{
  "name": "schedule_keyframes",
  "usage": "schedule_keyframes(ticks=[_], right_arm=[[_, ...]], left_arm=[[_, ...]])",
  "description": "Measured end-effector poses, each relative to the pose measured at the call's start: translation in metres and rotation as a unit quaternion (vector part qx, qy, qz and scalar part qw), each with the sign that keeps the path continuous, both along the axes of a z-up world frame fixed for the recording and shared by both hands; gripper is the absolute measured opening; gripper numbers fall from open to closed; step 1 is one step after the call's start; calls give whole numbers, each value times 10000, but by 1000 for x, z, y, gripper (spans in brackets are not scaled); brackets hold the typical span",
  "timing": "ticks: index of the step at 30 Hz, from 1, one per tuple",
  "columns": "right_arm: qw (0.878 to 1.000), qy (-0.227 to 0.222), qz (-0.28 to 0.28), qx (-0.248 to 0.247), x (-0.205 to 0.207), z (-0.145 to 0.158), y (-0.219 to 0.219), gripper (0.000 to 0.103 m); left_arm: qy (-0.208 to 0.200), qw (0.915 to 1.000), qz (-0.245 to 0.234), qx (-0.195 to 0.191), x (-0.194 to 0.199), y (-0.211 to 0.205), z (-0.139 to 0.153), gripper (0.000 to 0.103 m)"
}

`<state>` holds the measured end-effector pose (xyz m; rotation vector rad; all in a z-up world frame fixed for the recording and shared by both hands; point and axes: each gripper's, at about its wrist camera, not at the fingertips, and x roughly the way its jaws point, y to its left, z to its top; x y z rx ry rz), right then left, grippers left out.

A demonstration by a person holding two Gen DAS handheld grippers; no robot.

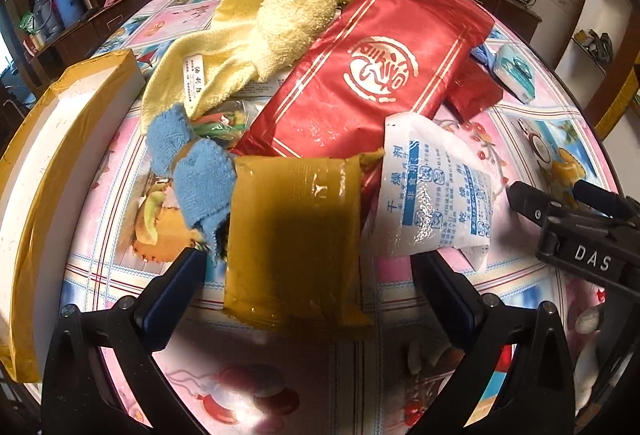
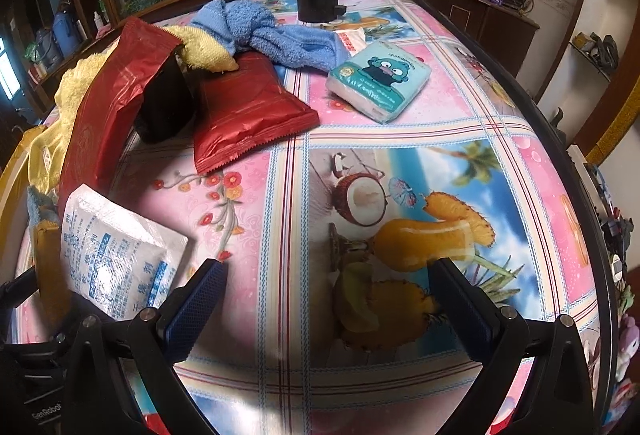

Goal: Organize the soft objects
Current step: 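Reach the left tool toward the mustard pouch while the right tool reaches for the white plastic bag, then close the left tool on the mustard pouch while the right tool grasps the white bag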

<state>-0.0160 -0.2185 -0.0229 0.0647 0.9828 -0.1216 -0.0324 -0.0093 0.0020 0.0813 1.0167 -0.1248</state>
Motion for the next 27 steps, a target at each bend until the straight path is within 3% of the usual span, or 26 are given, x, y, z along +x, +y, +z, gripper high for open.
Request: schedule_keyframes(ticks=[5, 8, 13, 17, 20, 23, 24, 27], right_arm=[[9995, 47, 314, -54, -1, -1, 9, 103], [9990, 46, 413, -167, -7, 2, 14, 102], [9964, -536, 543, -381, -29, 29, 19, 100], [9890, -1299, 677, -202, -47, 52, 21, 102], [9839, -1352, 1161, -141, -44, 58, 35, 102], [9737, -1143, 1970, -67, -33, 59, 64, 99], [9737, -1143, 1970, -67, -33, 59, 64, 96], [9578, -943, 2701, -272, -26, 53, 98, 92]], left_arm=[[21, 9999, -83, -95, -14, 7, 5, 103], [-394, 9987, -49, -321, -27, 29, 33, 103], [-1345, 9903, 317, -158, -44, 79, 86, 103], [-1699, 9817, 856, 31, -46, 120, 104, 103], [-1696, 9809, 953, 34, -46, 138, 100, 103], [-1528, 9851, 788, 26, -41, 131, 87, 103], [-1447, 9869, 710, 6, -39, 128, 83, 103], [-1336, 9902, 401, -65, -44, 116, 75, 103]])
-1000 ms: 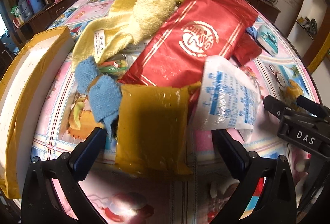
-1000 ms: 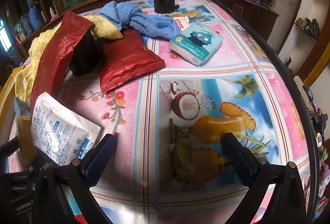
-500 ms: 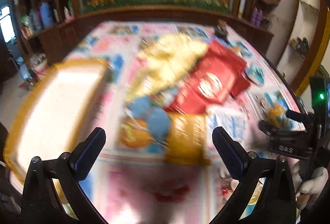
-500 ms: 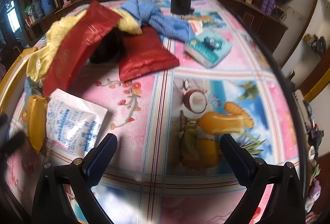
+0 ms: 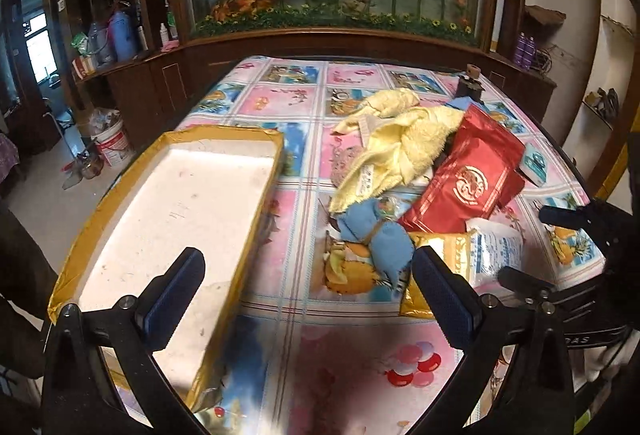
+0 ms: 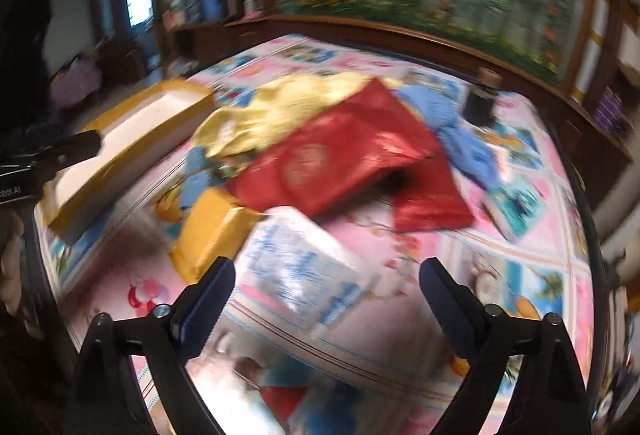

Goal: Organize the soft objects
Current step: 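Close the left tool on the mustard pouch while the right tool grasps the white bag, then carry both items over the foam box and open both tools to drop them in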

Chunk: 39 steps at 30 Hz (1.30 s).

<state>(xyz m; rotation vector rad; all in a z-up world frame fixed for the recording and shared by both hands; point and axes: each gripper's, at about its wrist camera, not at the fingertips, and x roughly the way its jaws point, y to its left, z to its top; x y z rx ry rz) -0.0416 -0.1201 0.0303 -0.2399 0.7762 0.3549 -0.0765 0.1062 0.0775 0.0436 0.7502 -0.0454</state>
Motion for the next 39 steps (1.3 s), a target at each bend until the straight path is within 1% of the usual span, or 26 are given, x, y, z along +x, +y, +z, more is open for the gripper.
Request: schedule_keyframes(ticks=[1, 2, 3, 5, 7, 9, 12, 14, 17, 18, 19, 20, 21, 22, 23, 25, 27, 28, 30, 32, 35, 38, 39], right_arm=[[9997, 30, 196, -114, 3, -3, 10, 90], [9991, 63, 359, -223, 5, -7, 18, 87], [9983, 122, 498, -275, 7, -10, 23, 81], [9957, 369, 800, -276, 10, -18, 31, 75], [9937, 532, 948, -258, 16, -24, 35, 72], [9924, 657, 1021, -180, 22, -29, 36, 66], [9919, 795, 985, -71, 27, -29, 33, 62], [9926, 839, 853, -224, 29, -29, 31, 61], [9939, 806, 556, -508, 28, -31, 21, 60], [9940, 833, 478, -515, 27, -31, 15, 60], [9941, 882, 404, -480, 25, -31, 8, 60], [9939, 953, 331, -449, 24, -32, 1, 60], [9938, 993, 255, -431, 22, -33, -6, 60], [9938, 1029, 206, -380, 20, -33, -13, 61], [9936, 1079, 185, -291, 19, -33, -18, 63], [9932, 1143, 183, -147, 14, -32, -27, 63], [9931, 1142, 243, -75, 8, -31, -31, 64], [9929, 1150, 287, -20, 5, -31, -33, 64], [9927, 1160, 317, 55, 5, -31, -36, 67], [9927, 1175, 248, 127, 5, -31, -38, 68], [9931, 1115, 196, 292, 0, -28, -43, 69], [9937, 1061, 266, 231, -6, -28, -41, 77], [9940, 1044, 274, 182, -6, -30, -40, 77]], left_arm=[[-10, 9999, -128, 22, -2, -4, -1, 103], [-38, 9997, -254, 46, -5, -8, 0, 103], [-57, 9992, -389, 72, -7, -12, 0, 103], [-32, 9974, -709, 72, -10, -21, -2, 103], [31, 9951, -986, 38, -11, -31, -5, 103], [130, 9921, -1247, -6, -10, -43, -10, 103], [330, 9881, -1502, -8, -7, -60, -19, 102], [499, 9852, -1637, -45, -2, -70, -27, 101], [700, 9832, -1683, -122, 5, -81, -38, 100], [760, 9825, -1690, -171, 8, -84, -41, 100], [819, 9818, -1699, -219, 11, -87, -44, 97], [909, 9804, -1728, -270, 14, -90, -47, 87], [1042, 9780, -1779, -318, 17, -94, -51, 80], [1136, 9767, -1794, -308, 18, -96, -55, 62], [1182, 9754, -1835, -303, 17, -98, -56, 56], [1182, 9726, -1962, -395, 10, -98, -54, 54], [1214, 9715, -1977, -482, 8, -95, -52, 53], [1210, 9720, -1944, -523, 7, -94, -51, 53], [1195, 9738, -1838, -605, 12, -89, -49, 53], [1180, 9755, -1749, -618, 19, -87, -48, 54], [1235, 9757, -1758, -439, 26, -95, -53, 55], [1182, 9769, -1780, -32, 26, -109, -61, 57], [1153, 9776, -1760, 72, 26, -113, -63, 57]])
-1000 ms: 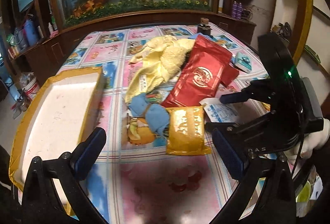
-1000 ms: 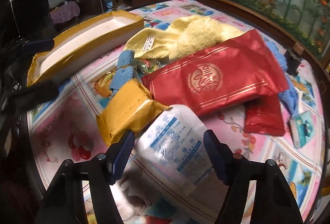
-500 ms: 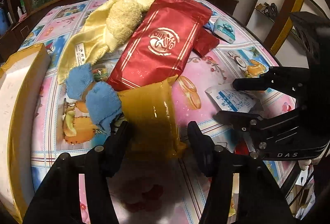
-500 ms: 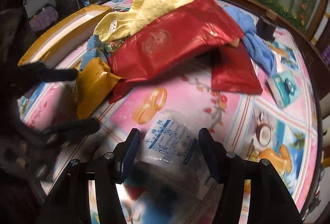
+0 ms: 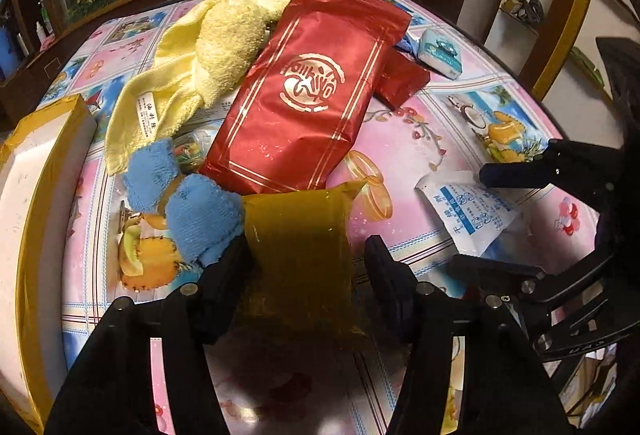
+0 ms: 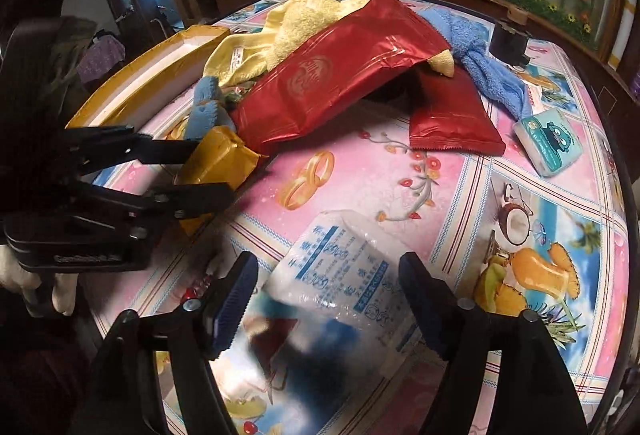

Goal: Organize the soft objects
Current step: 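Carry both items over the foam box and open both tools to drop them in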

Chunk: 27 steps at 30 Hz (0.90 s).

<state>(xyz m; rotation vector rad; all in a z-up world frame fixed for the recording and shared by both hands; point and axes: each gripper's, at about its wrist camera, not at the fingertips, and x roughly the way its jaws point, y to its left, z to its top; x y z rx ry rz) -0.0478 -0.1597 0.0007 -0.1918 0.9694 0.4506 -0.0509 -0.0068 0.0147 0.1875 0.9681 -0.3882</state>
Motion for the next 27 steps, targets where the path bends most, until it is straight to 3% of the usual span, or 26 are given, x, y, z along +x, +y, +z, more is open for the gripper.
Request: schedule_keyframes(ticks=[3, 6, 9, 14, 21, 27], right_arm=[[9998, -21, -31, -182, 2, -5, 3, 77], [9995, -59, -36, -293, 2, -8, 6, 76], [9992, -112, -65, -389, -3, -8, 7, 59], [9999, -70, -81, -44, -8, 4, 1, 32], [9997, -60, -129, 217, -17, 12, 0, 29], [9988, -279, -141, 390, -26, 36, 7, 29]], left_arm=[[-59, 10000, 48, 30, -1, -1, -2, 51], [49, 9997, 62, -233, -1, 10, 0, 41], [107, 9987, 126, -482, -4, 21, 6, 41], [-75, 9968, 189, -768, -19, 35, 24, 40], [-442, 9938, 426, -925, -32, 58, 56, 41], [-694, 9892, 733, -1061, -38, 93, 87, 41]])
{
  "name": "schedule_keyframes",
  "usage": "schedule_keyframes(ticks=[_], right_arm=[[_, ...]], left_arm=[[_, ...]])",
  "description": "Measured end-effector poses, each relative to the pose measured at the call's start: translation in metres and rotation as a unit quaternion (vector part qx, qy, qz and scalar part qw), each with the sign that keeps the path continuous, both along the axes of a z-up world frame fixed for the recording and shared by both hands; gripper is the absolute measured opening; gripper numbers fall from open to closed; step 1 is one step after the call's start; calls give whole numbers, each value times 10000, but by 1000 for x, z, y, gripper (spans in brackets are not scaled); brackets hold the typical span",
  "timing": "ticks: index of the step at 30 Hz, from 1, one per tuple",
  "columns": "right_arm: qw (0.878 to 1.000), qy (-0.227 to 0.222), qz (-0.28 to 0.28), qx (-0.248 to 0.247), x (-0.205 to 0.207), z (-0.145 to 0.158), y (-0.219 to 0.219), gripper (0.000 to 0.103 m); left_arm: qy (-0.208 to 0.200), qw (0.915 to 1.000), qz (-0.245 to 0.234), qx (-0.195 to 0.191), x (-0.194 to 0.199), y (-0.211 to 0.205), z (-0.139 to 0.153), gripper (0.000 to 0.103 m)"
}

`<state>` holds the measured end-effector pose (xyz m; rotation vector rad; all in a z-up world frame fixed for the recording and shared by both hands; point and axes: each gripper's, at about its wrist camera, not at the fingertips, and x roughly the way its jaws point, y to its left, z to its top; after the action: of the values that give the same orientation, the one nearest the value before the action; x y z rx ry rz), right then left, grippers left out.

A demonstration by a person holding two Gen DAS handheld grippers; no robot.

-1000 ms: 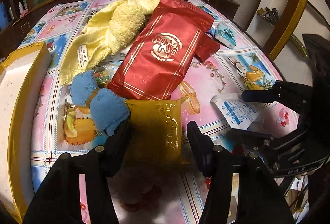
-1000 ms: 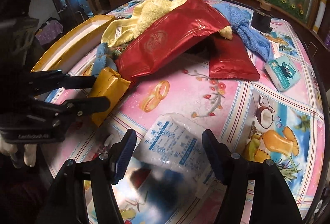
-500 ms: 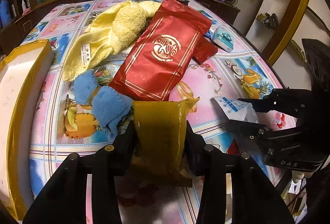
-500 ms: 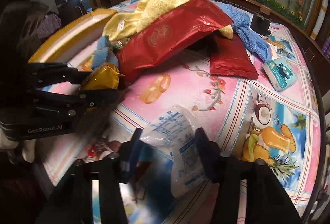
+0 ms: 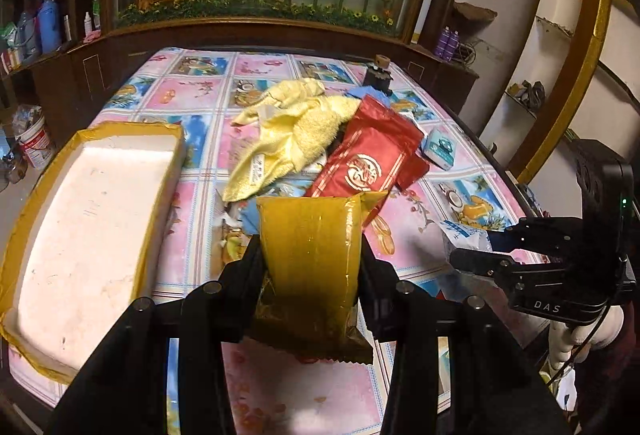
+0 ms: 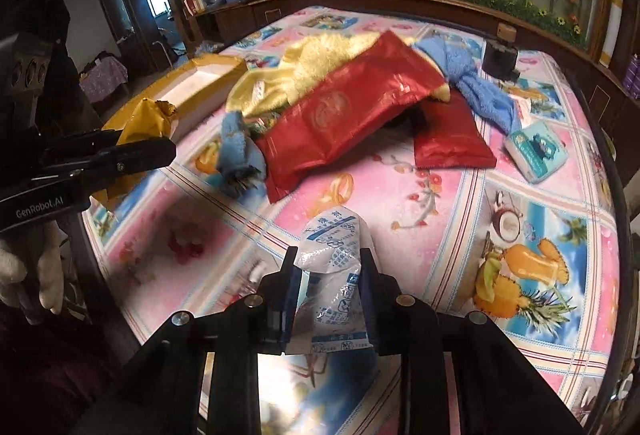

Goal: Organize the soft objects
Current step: 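Carry both items over the foam box and open both tools to drop them in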

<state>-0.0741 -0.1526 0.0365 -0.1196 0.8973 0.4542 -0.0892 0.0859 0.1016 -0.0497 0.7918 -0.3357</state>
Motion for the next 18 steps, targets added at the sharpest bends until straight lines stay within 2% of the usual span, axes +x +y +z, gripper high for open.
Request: schedule_keyframes(ticks=[4, 10, 14, 18], right_arm=[[9993, -195, 235, 237, -2, 30, 19, 29], [9918, -233, 868, 911, 13, 74, 68, 28], [9851, -137, 1124, 1294, 37, 89, 105, 29], [9788, 202, 1197, 1651, 73, 89, 140, 29]], left_arm=[[-190, 9993, 304, -42, 6, 32, 26, 41], [-451, 9963, 706, 208, 27, 71, 48, 41], [-289, 9951, 934, 119, 58, 100, 45, 41], [18, 9932, 1153, -124, 95, 129, 28, 41]])
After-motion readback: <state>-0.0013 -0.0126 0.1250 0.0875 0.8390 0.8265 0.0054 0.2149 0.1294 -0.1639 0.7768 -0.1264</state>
